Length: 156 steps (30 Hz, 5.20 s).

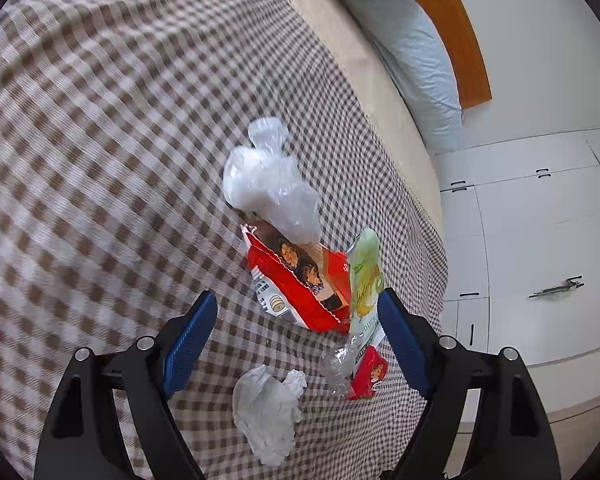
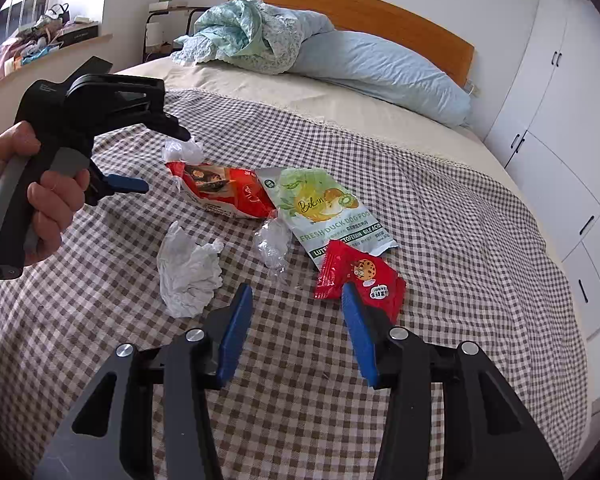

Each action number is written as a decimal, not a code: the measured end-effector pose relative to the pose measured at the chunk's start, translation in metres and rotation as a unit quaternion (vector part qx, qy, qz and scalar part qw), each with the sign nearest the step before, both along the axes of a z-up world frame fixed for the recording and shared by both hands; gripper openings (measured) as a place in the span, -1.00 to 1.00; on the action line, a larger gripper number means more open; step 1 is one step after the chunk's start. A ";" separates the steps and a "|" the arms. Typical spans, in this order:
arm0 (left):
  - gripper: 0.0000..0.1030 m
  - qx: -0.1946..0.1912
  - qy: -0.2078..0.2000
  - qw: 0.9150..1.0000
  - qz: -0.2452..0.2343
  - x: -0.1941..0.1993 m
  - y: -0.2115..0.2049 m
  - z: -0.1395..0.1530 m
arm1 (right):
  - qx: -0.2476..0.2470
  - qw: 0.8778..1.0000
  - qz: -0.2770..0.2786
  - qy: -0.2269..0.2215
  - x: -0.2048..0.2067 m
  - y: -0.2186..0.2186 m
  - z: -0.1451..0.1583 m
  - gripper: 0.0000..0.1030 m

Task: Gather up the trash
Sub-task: 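Move both open tools back over the trash on the bed, then grasp the red snack bag with left tool while right tool grasps the green snack packet, then carry the red bag and green packet with both tools over the trash bag, then open right tool to drop the green packet into the trash bag, then open left tool to drop the red snack bag into the trash bag, then move both open tools back over the trash on the bed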

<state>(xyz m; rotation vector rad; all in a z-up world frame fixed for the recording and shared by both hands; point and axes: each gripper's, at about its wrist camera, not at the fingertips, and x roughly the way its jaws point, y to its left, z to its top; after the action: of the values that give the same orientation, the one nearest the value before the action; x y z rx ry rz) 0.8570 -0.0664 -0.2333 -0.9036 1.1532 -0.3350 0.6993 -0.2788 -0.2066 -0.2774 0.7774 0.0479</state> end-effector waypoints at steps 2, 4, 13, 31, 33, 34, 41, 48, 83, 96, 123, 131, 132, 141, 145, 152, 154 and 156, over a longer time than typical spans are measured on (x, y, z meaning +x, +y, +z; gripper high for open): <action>-0.16 0.014 -0.009 1.000 0.003 0.001 -0.006 -0.007 | -0.011 1.000 0.001 0.004 0.008 -0.003 -0.004 -0.12; -0.69 -0.007 -0.025 1.000 -0.001 -0.002 -0.007 -0.014 | -0.019 1.000 0.003 0.007 0.019 -0.006 -0.008 -0.12; -0.91 0.008 -0.112 0.994 0.016 -0.029 0.008 0.036 | -0.069 0.997 0.011 0.038 0.101 -0.014 -0.038 -0.12; -0.91 0.049 -0.178 0.980 0.072 -0.034 0.050 0.077 | -0.127 0.978 0.061 0.152 0.164 0.024 -0.076 -0.84; -0.91 0.049 -0.178 0.980 0.070 -0.033 0.049 0.075 | -0.145 0.977 0.053 0.145 0.164 0.026 -0.080 -0.91; -0.91 0.051 -0.180 0.980 0.067 -0.033 0.048 0.075 | -0.158 0.978 0.049 0.128 0.162 0.026 -0.076 -0.93; -0.91 0.071 -0.199 0.975 0.060 -0.039 0.038 0.086 | -0.104 0.994 0.013 0.012 0.131 0.009 0.016 -0.96; -0.91 0.089 -0.238 0.966 0.043 -0.065 0.026 0.117 | 0.020 0.999 0.015 -0.048 0.059 -0.023 0.116 -0.97; -0.91 0.156 -0.234 0.883 -0.375 -0.440 -0.210 0.114 | 0.241 0.927 -0.254 0.133 -0.474 -0.193 -0.127 -0.97; -0.91 0.202 -0.184 0.857 -0.436 -0.473 -0.267 0.061 | 0.333 0.890 -0.273 0.150 -0.466 -0.204 -0.202 -0.97; -0.91 0.244 -0.097 0.832 -0.489 -0.502 -0.333 -0.030 | 0.328 0.885 -0.260 0.204 -0.484 -0.185 -0.286 -0.03; -0.91 0.268 -0.158 0.790 -0.528 -0.541 -0.362 -0.025 | 0.297 0.890 -0.314 0.144 -0.545 -0.238 -0.229 -0.02; -0.91 0.270 -0.159 0.786 -0.533 -0.545 -0.368 -0.026 | 0.293 0.888 -0.326 0.138 -0.554 -0.246 -0.223 -0.02; -0.63 0.300 -0.079 0.762 -0.568 -0.570 -0.434 -0.098 | 0.285 0.878 -0.372 0.100 -0.599 -0.268 -0.192 -0.02; -0.12 0.341 -0.069 0.734 -0.583 -0.571 -0.447 -0.128 | 0.293 0.871 -0.382 0.101 -0.601 -0.268 -0.196 -0.02; -0.11 0.337 -0.034 0.768 -0.544 -0.557 -0.430 -0.130 | 0.287 0.876 -0.373 0.106 -0.584 -0.254 -0.196 -0.02; -0.11 0.334 -0.049 0.771 -0.540 -0.561 -0.424 -0.122 | 0.289 0.878 -0.368 0.105 -0.582 -0.254 -0.192 -0.02; -0.10 0.333 -0.065 0.774 -0.534 -0.565 -0.415 -0.115 | 0.278 0.883 -0.366 0.099 -0.580 -0.252 -0.185 -0.02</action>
<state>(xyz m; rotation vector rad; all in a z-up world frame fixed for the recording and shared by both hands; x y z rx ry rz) 0.2920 -0.4819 -0.3486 0.4884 1.4232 -0.8176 0.1191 -0.5310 -0.3912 0.5878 0.9945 -0.4191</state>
